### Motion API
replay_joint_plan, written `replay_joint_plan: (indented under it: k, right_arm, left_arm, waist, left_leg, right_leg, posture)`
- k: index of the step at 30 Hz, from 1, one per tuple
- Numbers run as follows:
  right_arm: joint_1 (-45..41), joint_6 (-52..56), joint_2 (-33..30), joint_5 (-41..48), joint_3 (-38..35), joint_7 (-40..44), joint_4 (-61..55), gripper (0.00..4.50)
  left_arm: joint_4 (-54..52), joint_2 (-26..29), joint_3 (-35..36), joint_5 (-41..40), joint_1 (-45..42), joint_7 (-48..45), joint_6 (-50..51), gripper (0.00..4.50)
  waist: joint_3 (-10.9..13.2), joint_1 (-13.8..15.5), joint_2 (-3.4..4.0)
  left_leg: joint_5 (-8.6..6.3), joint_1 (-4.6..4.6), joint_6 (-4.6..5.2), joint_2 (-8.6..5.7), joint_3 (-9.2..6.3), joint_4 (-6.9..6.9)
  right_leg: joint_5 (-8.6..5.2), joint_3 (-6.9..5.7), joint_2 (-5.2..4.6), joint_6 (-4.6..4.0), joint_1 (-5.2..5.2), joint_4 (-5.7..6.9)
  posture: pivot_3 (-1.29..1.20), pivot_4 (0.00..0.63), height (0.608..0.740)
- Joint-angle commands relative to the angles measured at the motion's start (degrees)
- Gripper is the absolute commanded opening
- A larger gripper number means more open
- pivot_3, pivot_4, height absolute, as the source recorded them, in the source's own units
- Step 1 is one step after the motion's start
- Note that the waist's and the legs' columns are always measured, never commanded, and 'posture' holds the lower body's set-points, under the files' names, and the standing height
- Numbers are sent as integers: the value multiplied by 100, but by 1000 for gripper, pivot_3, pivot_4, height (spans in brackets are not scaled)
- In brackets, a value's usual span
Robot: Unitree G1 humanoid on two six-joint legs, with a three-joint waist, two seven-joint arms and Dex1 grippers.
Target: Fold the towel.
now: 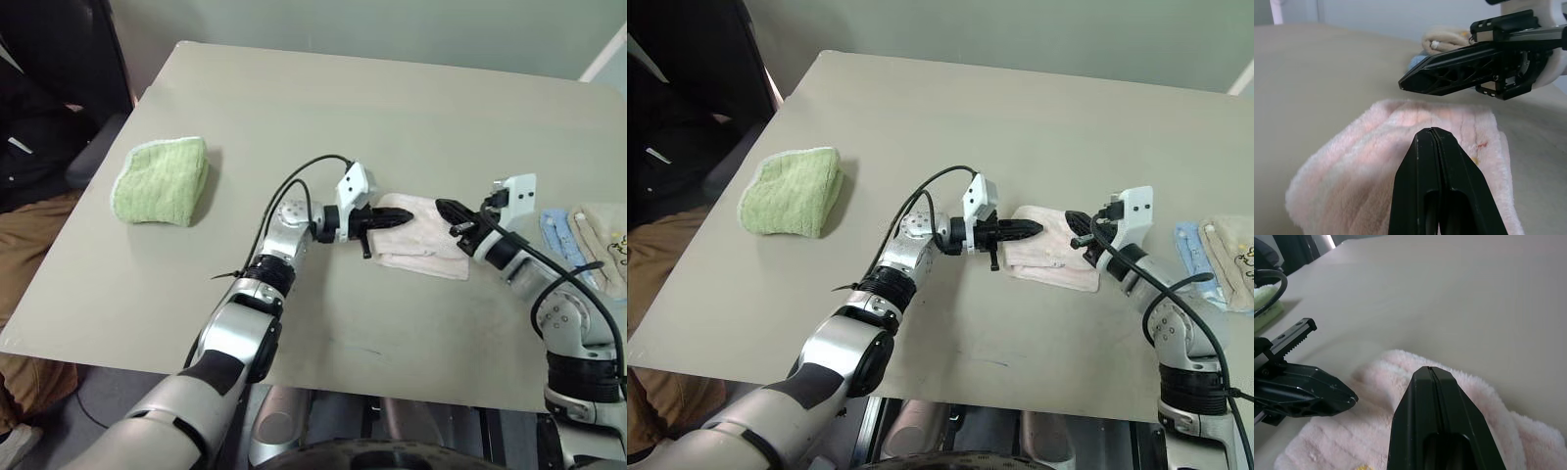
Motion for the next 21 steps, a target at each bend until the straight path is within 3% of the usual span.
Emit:
replay_joint_plan:
  k: [1, 13, 17, 21]
  right_arm:
    - [-126, 16, 38, 81, -113, -26, -292, 0]
    - [1040, -758, 533, -906, 503, 71, 460, 0]
    - [1010, -926, 645, -955, 438, 50, 579, 0]
    - [812, -1000, 613, -727, 198, 177, 497, 0]
  left_arm:
    - [-8, -159, 95, 6, -170, 222, -245, 30]
    - [508, -247, -492, 779, 379, 95, -662, 30]
    - [498, -192, -441, 785, 411, 68, -661, 30]
    - [446, -208, -234, 576, 359, -17, -731, 30]
  waist:
    - [0, 1, 0]
    - [-6, 4, 6]
    - [-7, -3, 8]
    - [-8, -10, 9]
  left_leg:
    - [0, -1, 0, 0, 0, 0]
    - [-8, 13, 4, 0, -1, 3]
    - [-21, 54, -14, 1, -3, 2]
    - [-36, 59, -39, 0, -2, 2]
  right_leg:
    - [0, 0, 0, 0, 0, -1]
    - [-5, -2, 0, 6, 17, -4]
    - [-41, 0, 2, -20, 57, -4]
    - [-66, 3, 2, 10, 60, -1]
  posture:
    - [0, 150, 740]
    - [0, 150, 740]
    - [0, 150, 740]
    - [0, 150, 740]
